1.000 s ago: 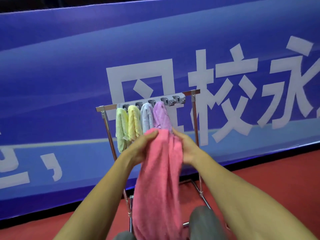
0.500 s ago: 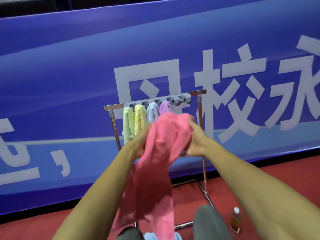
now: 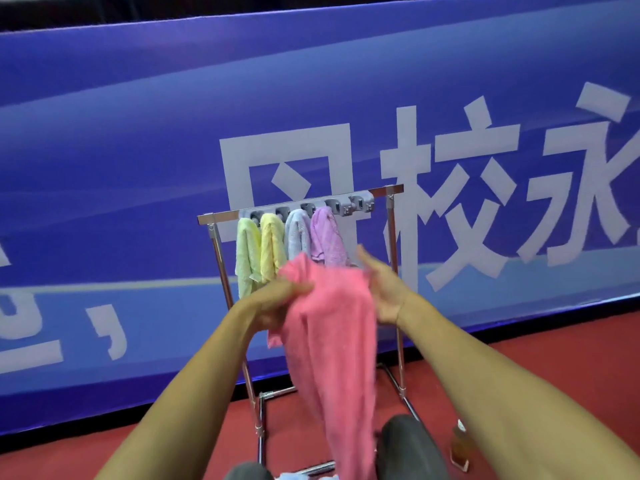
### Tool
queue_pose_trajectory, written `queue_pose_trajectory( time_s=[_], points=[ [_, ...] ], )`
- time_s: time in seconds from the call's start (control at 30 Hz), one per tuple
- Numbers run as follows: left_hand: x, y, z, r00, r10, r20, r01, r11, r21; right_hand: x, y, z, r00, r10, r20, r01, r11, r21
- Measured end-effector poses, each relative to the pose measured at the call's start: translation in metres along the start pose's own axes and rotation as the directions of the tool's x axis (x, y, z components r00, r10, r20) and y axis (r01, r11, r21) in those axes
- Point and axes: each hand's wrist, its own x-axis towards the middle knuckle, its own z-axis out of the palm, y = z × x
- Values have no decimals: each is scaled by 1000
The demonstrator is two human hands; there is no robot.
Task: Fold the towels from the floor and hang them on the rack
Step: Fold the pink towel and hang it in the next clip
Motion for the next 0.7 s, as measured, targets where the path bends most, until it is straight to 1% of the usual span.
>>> queue_pose_trajectory(
  time_s=[0.03, 0.07, 0.1, 0.13, 0.17, 0.2, 0.23, 0.27, 0.3, 0.33, 0.37, 0.4, 0.43, 0.47, 0.5, 0.53, 0.57, 0.6, 0.63, 0.67, 0.7],
  points=[
    [1, 6, -4, 995, 64, -70, -75, 982, -172, 0, -6, -1, 990, -115, -79, 124, 984, 129],
    [0, 11, -6, 988, 109, -106, -135, 950, -282, 0, -9, -3, 973, -175, -149, 200, 965, 172],
    [-2, 12, -5, 990, 103, -100, -129, 944, -303, 3, -9, -8, 977, -143, -158, 165, 976, 143],
    [-6, 10, -3, 996, 62, -60, -74, 972, -221, 3, -4, -10, 992, -17, -122, 24, 998, 52],
    [-9, 2, 0, 1000, -1, -17, -1, 997, -81, 0, 4, -8, 986, 149, -72, -153, 986, -67],
    [-10, -8, 2, 998, -49, 37, 48, 998, 40, -4, 13, -6, 961, 275, -8, -273, 950, -154],
    [-11, -14, 2, 997, -46, 57, 40, 994, 104, -6, 18, -6, 952, 299, 70, -285, 945, -161],
    [-11, -14, 1, 998, 12, 54, -15, 998, 58, -9, 16, -2, 967, 230, 109, -222, 972, -81],
    [-10, -11, -1, 995, 92, 25, -89, 990, -105, -6, 10, -3, 994, 87, 67, -91, 994, 57],
    [-8, -7, -5, 990, 141, -14, -138, 939, -316, -3, 5, -2, 999, -32, -20, 35, 983, 181],
    [-5, -5, -10, 987, 157, -28, -154, 888, -434, -2, 2, -1, 992, -87, -86, 108, 956, 272],
    [-6, -5, -12, 991, 132, -14, -126, 901, -415, 0, 0, 0, 989, -83, -120, 113, 958, 264],
    [-8, -8, -14, 997, 70, 33, -58, 957, -285, 3, 1, -1, 995, -12, -100, 31, 982, 185],
    [-13, -15, -11, 997, -19, 79, 27, 995, -96, 3, 6, -2, 992, 89, -92, -86, 995, 40],
    [-15, -23, -10, 988, -85, 129, 79, 995, 55, -1, 12, -3, 978, 176, -113, -188, 977, -104],
    [-17, -27, -9, 985, -100, 143, 84, 990, 116, -4, 15, -6, 970, 201, -135, -222, 962, -162],
    [-19, -28, -11, 993, -62, 104, 51, 994, 99, -5, 14, -8, 975, 172, -141, -191, 973, -133],
    [-18, -27, -13, 1000, -6, 28, 6, 1000, -1, -6, 9, -8, 979, 65, -194, -80, 994, -69],
    [-14, -26, -17, 997, 33, -63, -42, 988, -146, -7, 3, -8, 964, -49, -262, 50, 999, -2],
    [-11, -23, -20, 990, 47, -133, -78, 968, -240, -6, -2, -8, 934, -121, -335, 144, 989, 43],
    [-9, -19, -20, 988, 45, -146, -80, 965, -250, -5, -7, -8, 917, -144, -372, 176, 983, 54]
  ],
)
